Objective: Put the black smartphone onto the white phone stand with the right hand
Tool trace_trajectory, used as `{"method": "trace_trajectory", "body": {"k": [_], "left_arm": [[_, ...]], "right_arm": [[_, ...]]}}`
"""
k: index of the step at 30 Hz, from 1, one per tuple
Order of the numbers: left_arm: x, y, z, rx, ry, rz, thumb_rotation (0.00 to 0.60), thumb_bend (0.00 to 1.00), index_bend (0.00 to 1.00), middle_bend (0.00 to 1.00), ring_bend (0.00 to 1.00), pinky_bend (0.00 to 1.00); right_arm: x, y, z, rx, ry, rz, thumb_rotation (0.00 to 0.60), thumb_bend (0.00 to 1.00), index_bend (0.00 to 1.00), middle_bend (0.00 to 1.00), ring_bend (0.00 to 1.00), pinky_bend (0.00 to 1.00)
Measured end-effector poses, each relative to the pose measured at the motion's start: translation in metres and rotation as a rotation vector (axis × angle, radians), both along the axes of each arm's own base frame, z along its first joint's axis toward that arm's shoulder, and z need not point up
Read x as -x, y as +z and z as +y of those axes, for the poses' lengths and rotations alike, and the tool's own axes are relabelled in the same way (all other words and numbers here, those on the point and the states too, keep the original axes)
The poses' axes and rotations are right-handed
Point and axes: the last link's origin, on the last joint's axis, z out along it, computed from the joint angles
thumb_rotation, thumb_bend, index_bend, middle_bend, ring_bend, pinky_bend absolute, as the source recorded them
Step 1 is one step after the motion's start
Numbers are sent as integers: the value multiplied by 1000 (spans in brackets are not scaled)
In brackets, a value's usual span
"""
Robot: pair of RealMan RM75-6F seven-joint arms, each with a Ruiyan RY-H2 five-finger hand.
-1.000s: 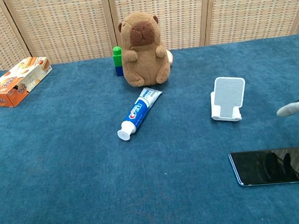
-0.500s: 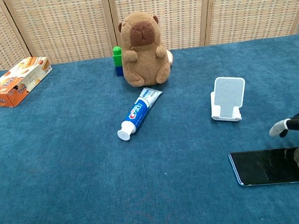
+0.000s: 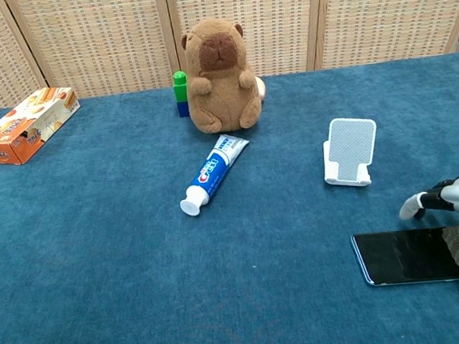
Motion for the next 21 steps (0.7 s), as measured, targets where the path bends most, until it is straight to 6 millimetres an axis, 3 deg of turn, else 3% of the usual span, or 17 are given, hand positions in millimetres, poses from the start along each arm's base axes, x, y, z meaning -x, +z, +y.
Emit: {"method": "trace_trajectory", "body": {"k": [4,8,11,21], "left_arm": [[0,-1,1,4,1,3,600,0,0,0,0,0],[0,-1,1,4,3,4,600,0,0,0,0,0],[0,-2,1,5,4,4,600,0,0,0,0,0],[0,-2,2,8,5,2,600,0,0,0,0,0]], "right_arm": [[1,-4,-1,-10,-11,16,600,227,301,377,332,302],[0,-8,-2,-9,-4,26,600,383,399,515,463,391],[0,-10,-2,-9,5,27,600,451,425,553,491,404],[-12,4,2,33,127,-5,600,466,438,574,501,404]]}}
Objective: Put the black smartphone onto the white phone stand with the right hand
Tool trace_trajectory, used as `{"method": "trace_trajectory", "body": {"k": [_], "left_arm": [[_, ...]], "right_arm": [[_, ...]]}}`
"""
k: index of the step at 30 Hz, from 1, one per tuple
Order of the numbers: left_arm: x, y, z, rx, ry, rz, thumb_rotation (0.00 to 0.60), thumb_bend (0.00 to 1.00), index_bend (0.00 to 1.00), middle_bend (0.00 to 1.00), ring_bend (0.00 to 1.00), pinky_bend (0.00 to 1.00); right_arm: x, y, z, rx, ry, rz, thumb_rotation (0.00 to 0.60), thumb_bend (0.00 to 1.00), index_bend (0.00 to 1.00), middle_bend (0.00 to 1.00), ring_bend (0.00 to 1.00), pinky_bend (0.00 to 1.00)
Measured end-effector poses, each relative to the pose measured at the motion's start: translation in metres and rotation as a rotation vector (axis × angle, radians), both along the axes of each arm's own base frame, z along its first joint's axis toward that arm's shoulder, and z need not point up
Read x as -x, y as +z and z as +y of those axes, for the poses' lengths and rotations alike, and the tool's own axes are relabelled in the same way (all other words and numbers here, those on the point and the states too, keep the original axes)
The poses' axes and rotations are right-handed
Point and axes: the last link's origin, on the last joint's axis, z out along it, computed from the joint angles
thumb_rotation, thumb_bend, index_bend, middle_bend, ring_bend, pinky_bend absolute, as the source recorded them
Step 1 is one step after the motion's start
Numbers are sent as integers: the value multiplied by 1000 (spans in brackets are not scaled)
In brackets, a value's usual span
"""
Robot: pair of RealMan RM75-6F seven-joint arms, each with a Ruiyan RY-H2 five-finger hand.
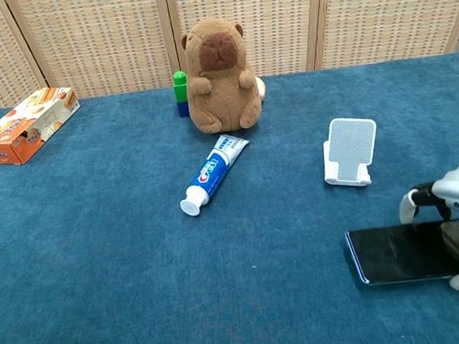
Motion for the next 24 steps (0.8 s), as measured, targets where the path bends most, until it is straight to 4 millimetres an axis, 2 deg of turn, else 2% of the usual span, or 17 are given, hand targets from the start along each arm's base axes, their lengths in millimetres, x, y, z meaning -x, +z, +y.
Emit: {"method": "trace_trajectory", "body": {"k": [10,16,24], "left_arm": [[0,2,-2,0,-6,-9,600,0,0,0,0,0],[0,3,-1,-2,-3,-17,600,0,0,0,0,0],[3,5,3,-2,13,-27,600,0,0,0,0,0]], "right_arm": [[-19,42,-1,120,268,20,600,466,438,574,501,404],[-36,57,-19,219,452,155,600,466,439,571,501,404],[-71,76,-58,422,757,450,600,463,448,571,501,404]]}}
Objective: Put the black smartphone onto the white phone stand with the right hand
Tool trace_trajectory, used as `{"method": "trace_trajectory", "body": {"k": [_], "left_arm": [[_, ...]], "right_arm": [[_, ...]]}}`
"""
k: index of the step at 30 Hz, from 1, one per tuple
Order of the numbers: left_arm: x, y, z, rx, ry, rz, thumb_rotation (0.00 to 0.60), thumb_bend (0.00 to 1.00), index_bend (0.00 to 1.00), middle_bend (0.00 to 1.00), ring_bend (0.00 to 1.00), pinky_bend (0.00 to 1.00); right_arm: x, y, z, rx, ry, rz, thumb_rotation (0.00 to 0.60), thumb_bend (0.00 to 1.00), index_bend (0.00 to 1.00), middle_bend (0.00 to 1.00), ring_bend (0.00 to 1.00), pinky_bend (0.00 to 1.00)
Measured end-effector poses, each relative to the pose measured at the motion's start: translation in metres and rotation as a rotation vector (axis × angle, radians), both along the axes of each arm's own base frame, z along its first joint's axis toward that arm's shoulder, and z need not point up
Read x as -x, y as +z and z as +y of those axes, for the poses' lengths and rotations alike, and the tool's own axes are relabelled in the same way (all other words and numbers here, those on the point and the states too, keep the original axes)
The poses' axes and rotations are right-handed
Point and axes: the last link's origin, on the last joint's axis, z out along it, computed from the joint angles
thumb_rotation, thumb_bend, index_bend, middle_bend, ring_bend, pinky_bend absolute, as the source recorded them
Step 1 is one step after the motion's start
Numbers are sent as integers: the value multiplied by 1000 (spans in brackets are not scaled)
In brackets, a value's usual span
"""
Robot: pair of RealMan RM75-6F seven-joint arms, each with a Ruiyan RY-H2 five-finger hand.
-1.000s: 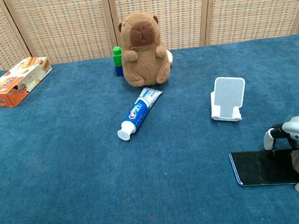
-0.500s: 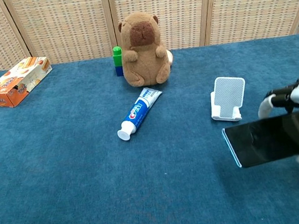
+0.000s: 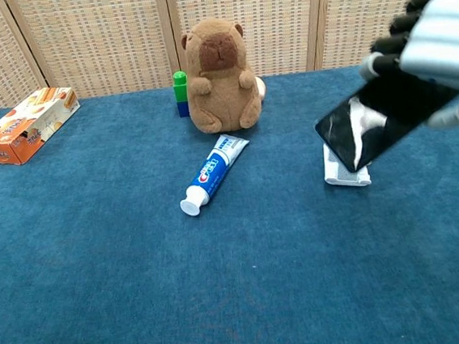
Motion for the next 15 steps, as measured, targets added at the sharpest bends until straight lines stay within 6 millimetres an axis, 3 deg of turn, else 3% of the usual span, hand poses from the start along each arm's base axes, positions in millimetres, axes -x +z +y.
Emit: {"method": "trace_trajectory", "body": {"k": [8,15], "left_arm": [[4,0,7,6,29,-6,600,0,0,0,0,0],[6,-2,13,28,51,-9,600,0,0,0,0,0]], "right_arm": [[-33,0,-44,164,243,304,600,440,450,571,487,404],[-28,-18,-55,169,317,476,600,440,456,540,397,404]]}}
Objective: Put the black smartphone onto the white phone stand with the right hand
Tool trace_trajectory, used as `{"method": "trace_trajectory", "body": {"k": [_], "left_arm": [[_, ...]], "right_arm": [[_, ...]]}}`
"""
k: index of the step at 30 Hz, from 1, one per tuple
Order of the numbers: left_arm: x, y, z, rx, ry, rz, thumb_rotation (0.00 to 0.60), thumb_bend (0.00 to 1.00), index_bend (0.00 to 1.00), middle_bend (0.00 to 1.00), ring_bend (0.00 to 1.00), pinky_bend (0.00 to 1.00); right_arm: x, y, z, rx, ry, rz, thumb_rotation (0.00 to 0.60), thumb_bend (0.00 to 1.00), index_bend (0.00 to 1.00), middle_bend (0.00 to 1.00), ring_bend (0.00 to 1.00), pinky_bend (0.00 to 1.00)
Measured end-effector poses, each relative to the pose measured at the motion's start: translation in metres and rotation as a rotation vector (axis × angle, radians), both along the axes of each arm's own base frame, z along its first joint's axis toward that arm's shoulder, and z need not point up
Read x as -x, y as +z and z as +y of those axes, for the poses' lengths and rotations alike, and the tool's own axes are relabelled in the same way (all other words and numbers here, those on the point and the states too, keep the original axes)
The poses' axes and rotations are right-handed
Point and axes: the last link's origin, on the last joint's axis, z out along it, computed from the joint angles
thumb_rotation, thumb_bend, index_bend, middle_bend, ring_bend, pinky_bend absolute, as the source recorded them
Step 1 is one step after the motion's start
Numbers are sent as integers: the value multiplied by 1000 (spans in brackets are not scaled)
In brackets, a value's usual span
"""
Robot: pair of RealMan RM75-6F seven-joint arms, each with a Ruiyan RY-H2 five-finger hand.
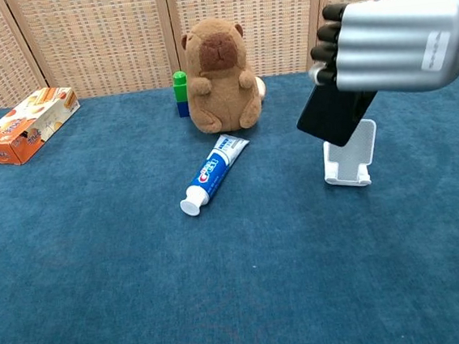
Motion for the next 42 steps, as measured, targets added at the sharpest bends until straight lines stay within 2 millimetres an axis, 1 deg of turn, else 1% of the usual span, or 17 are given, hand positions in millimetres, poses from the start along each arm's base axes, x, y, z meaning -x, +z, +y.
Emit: {"method": "trace_trajectory", "body": {"k": [4,8,16,21,31,33,38,42], "left_arm": [[1,-1,3,7,13,2,600,0,0,0,0,0],[2,-2,6,11,21,7,600,0,0,0,0,0],[1,-6,8,19,29,22,600,0,0,0,0,0],[1,-8,8,22,32,27,600,0,0,0,0,0],[1,-8,9,22,37,27,600,0,0,0,0,0],[1,-8,9,21,38,25,600,0,0,0,0,0],[1,-7,9,23,37,22,600,0,0,0,0,0],[1,-7,8,25,36,21,600,0,0,0,0,0]], "right_arm": [[10,-8,-4,13,48,84,600,440,457,523,369,397],[24,-17,-5,19,77,158,600,440,457,498,340,376],[44,-25,-1,12,85,229,600,440,457,489,330,358],[46,-29,0,12,81,229,600,440,457,481,325,358],[41,-38,2,4,91,229,600,440,457,451,310,349],[41,-39,3,2,92,231,600,440,457,419,292,336],[40,-39,2,11,73,227,600,438,457,268,148,265],[39,-38,1,18,59,224,600,439,443,217,95,247]]}}
